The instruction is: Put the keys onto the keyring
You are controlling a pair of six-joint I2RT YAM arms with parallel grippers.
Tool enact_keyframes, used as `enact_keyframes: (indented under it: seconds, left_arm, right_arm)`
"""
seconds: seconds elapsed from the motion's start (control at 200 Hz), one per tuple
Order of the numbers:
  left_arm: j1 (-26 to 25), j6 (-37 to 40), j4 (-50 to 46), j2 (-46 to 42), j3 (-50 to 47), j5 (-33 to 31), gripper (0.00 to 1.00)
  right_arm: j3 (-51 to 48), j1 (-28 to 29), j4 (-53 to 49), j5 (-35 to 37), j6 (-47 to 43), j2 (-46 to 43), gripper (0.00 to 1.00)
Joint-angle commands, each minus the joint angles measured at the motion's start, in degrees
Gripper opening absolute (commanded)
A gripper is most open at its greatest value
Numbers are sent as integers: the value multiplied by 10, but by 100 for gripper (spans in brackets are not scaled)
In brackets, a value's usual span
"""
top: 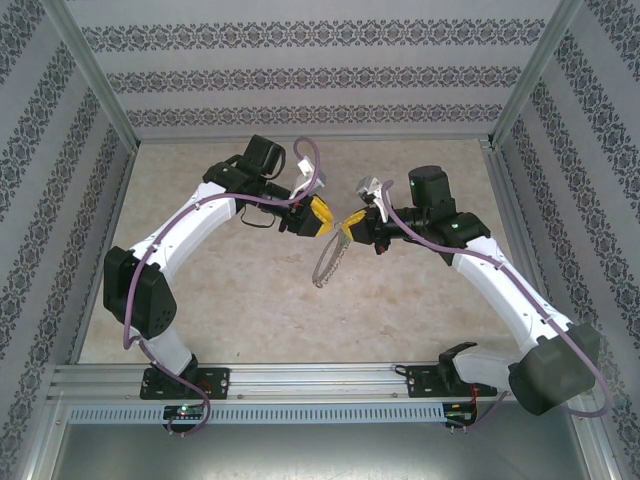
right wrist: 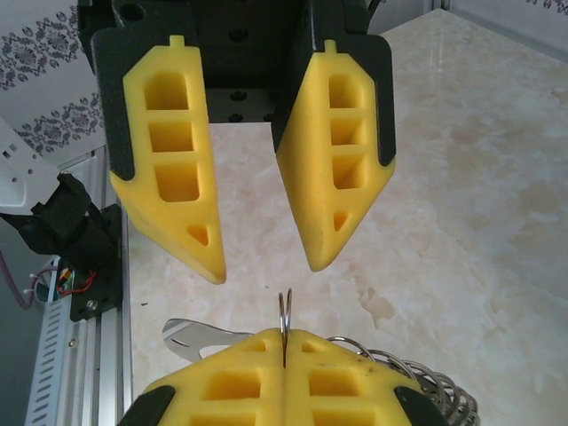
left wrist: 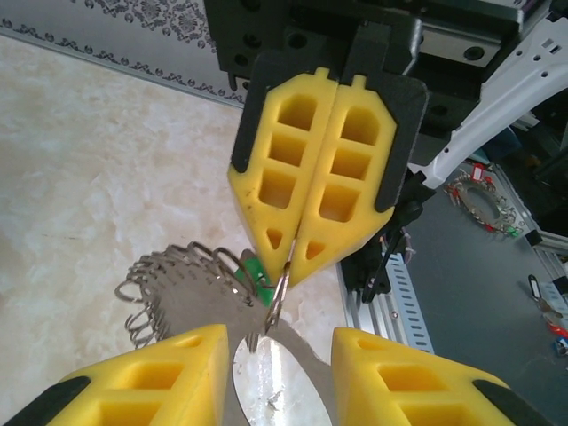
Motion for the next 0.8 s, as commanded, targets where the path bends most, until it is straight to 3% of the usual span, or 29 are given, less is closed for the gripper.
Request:
enact_keyframes:
  seconds: [0.0,0.5,0.794]
  left_arm:
    - [-8,23,-16,8,12,30,36]
    - [-25,24,-14,27,24,34,29]
    - [-27,26,-11,30,22,35,2]
  right_arm:
    - [21,7,17,-22,-11,4,0]
    - [22,12,25,-22,-9,9,0]
    - [22,12,26,-17,-9,11,0]
